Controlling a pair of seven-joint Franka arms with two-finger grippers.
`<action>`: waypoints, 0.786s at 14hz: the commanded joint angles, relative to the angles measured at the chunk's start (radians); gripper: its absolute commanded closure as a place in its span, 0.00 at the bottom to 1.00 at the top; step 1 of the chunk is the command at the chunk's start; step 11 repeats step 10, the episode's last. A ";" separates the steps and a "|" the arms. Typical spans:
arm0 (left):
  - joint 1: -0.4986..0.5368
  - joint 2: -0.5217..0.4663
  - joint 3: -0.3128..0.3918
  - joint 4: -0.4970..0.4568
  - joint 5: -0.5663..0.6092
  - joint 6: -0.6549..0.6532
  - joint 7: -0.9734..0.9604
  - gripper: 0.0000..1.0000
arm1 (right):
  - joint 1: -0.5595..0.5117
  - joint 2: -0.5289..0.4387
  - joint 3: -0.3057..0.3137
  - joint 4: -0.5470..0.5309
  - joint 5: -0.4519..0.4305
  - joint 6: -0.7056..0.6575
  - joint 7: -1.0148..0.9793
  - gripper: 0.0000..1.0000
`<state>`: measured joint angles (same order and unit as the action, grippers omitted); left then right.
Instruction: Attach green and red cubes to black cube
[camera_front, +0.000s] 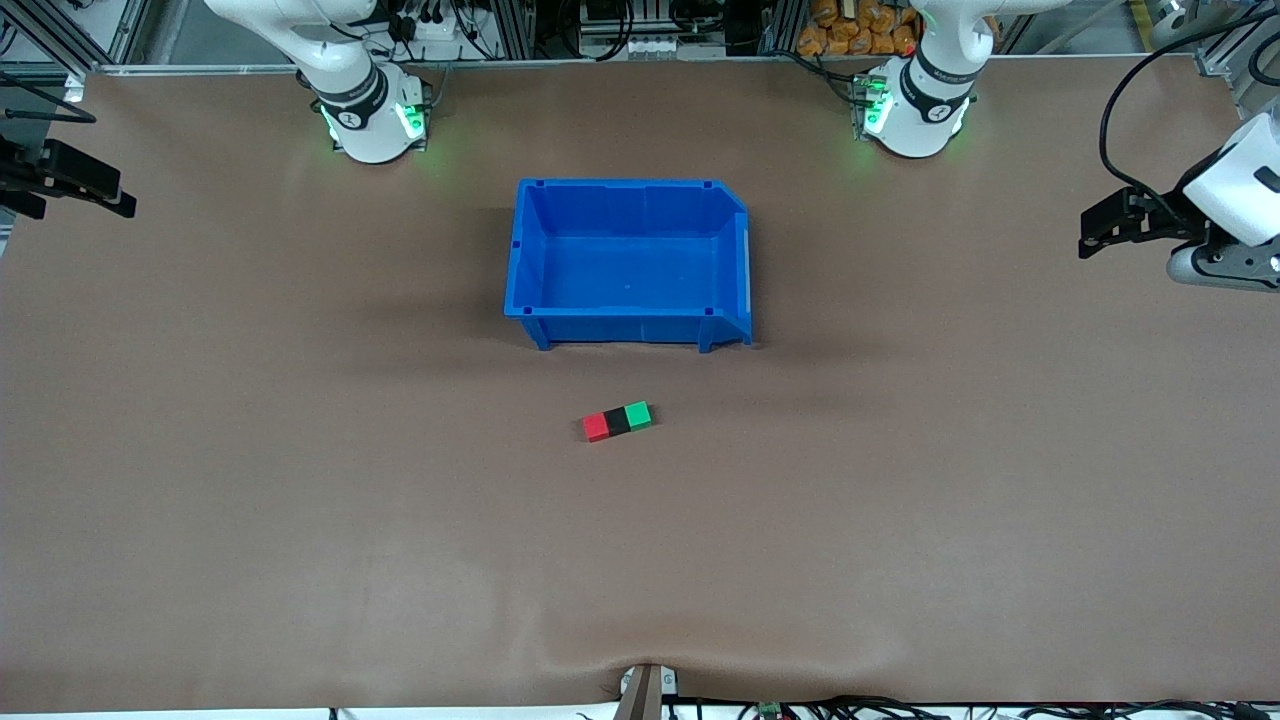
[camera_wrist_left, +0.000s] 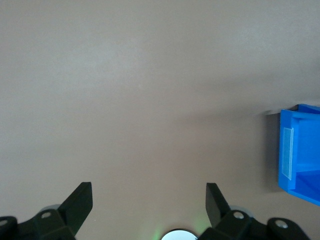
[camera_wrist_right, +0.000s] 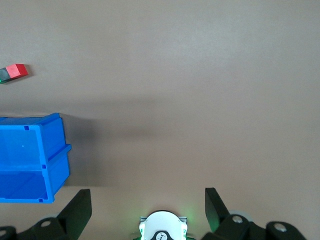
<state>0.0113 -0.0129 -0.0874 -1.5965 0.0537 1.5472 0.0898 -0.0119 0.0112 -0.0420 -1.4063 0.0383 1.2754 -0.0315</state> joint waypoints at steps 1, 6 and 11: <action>0.001 -0.012 -0.005 0.001 0.002 0.002 -0.001 0.00 | -0.019 -0.008 0.010 -0.007 0.018 -0.005 -0.011 0.00; 0.001 -0.015 -0.006 -0.002 0.000 0.002 -0.002 0.00 | -0.022 -0.007 0.010 -0.003 0.018 -0.002 -0.011 0.00; -0.002 -0.015 -0.006 0.000 0.000 -0.004 0.018 0.00 | -0.020 -0.007 0.010 -0.005 0.018 -0.002 -0.011 0.00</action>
